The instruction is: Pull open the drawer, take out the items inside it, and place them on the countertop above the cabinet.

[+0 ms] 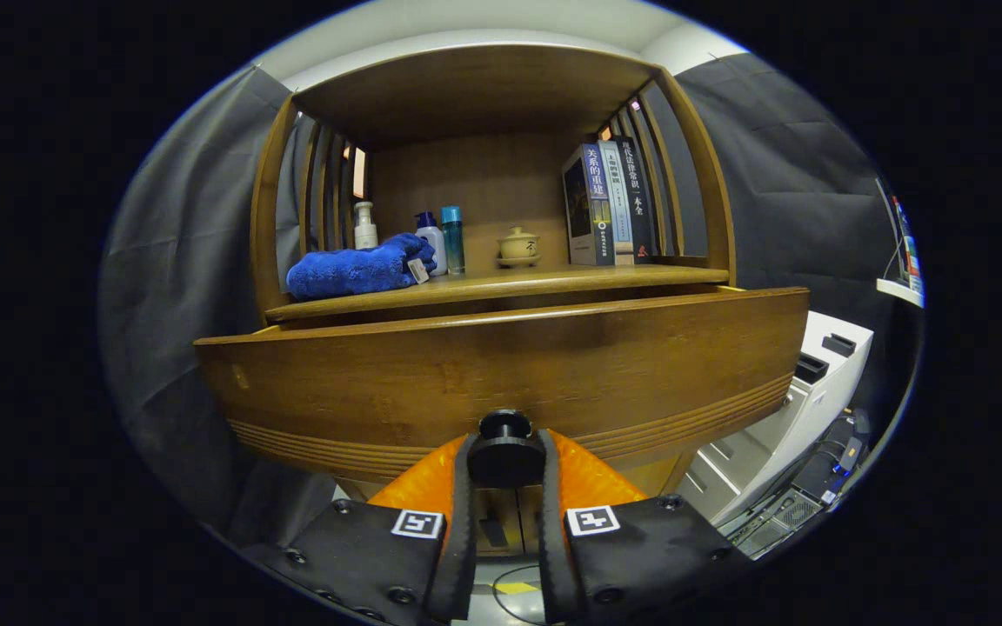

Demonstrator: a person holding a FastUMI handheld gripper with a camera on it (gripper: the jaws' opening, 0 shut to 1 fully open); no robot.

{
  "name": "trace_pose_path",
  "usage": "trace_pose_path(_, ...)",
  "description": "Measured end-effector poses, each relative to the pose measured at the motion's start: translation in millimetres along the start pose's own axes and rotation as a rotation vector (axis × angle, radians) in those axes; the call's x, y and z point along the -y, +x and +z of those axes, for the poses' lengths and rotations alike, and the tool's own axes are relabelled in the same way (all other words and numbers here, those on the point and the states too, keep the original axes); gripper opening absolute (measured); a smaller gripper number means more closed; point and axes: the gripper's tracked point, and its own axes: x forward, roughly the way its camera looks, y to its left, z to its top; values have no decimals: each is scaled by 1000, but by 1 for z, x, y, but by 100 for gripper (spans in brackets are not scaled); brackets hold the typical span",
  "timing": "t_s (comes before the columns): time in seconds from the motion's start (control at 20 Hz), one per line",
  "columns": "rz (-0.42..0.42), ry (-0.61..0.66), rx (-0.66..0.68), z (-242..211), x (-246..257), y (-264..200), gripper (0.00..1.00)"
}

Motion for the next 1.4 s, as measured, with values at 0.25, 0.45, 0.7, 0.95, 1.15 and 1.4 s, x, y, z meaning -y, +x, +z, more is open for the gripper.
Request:
trace_pose_path(0.25, -1, -5, -26, -11, 1, -18, 39)
trace_pose_path(0.45, -6, -10, -27, -14, -2, -31, 38)
trace_pose_path(0.7, -9, -7, -45, -21, -2, -54, 38)
trace_pose_path(0.95, -12, -8, -50, -26, -3, -71, 38)
trace_pose_path(1.15, -14, -13, -64, -33, -2, -83, 32)
trace_pose_path(1.4, -29, -9, -76, -35, -5, -90, 29)
